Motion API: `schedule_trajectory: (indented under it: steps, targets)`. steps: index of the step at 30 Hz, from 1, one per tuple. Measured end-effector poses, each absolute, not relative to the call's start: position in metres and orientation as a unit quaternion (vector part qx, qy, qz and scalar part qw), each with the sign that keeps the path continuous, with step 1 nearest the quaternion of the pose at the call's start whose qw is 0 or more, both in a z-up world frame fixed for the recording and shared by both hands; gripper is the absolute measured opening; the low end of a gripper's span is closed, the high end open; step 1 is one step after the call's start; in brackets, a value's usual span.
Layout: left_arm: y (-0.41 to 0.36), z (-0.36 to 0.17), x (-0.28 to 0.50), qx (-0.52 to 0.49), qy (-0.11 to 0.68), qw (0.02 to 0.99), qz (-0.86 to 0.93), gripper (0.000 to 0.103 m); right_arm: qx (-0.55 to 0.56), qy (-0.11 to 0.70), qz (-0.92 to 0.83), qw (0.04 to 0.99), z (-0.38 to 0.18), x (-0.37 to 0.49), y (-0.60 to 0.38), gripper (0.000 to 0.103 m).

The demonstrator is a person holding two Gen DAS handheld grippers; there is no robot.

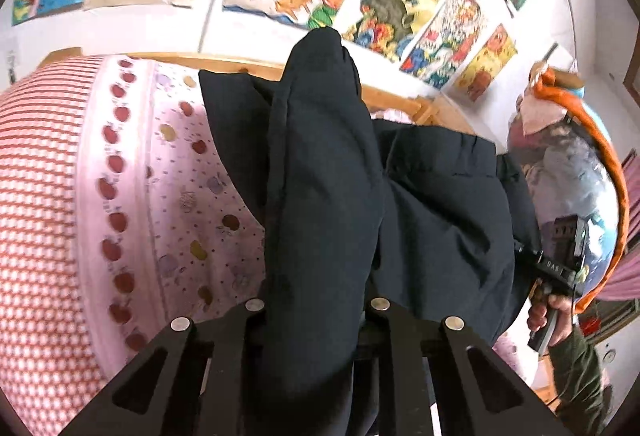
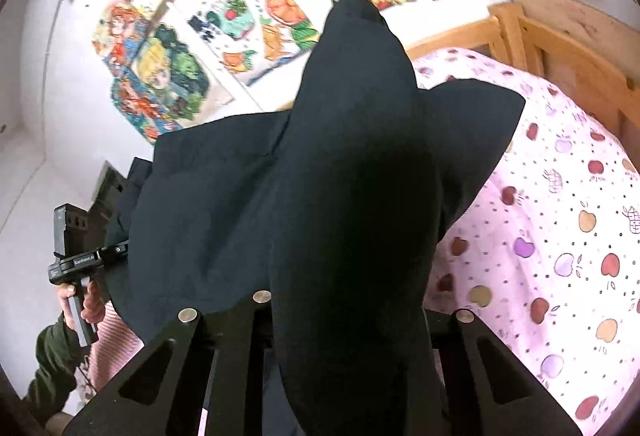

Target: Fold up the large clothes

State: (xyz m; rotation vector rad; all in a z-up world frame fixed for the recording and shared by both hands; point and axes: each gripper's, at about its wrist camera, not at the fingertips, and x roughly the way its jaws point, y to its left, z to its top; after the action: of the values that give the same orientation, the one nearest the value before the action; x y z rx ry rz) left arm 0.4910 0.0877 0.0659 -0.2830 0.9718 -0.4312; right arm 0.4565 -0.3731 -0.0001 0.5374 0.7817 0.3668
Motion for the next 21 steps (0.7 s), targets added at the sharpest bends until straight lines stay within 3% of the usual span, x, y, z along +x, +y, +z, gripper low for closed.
schedule_trajectory:
  steps: [7, 15, 21]
  targets:
    - [0.104, 0.074, 0.469, -0.143, 0.466, 0.853, -0.189, 0.017, 0.25, 0.387, 0.198, 0.865, 0.013, 0.436, -0.362, 0.019]
    - [0.111, 0.014, 0.461, -0.137, 0.525, 0.824, -0.165, 0.017, 0.239, 0.444, 0.186, 0.843, -0.033, 0.431, -0.355, 0.019]
    - [0.116, 0.001, 0.465, -0.134, 0.518, 0.828, -0.167, 0.018, 0.222, 0.453, 0.177, 0.845, -0.049, 0.431, -0.355, 0.019]
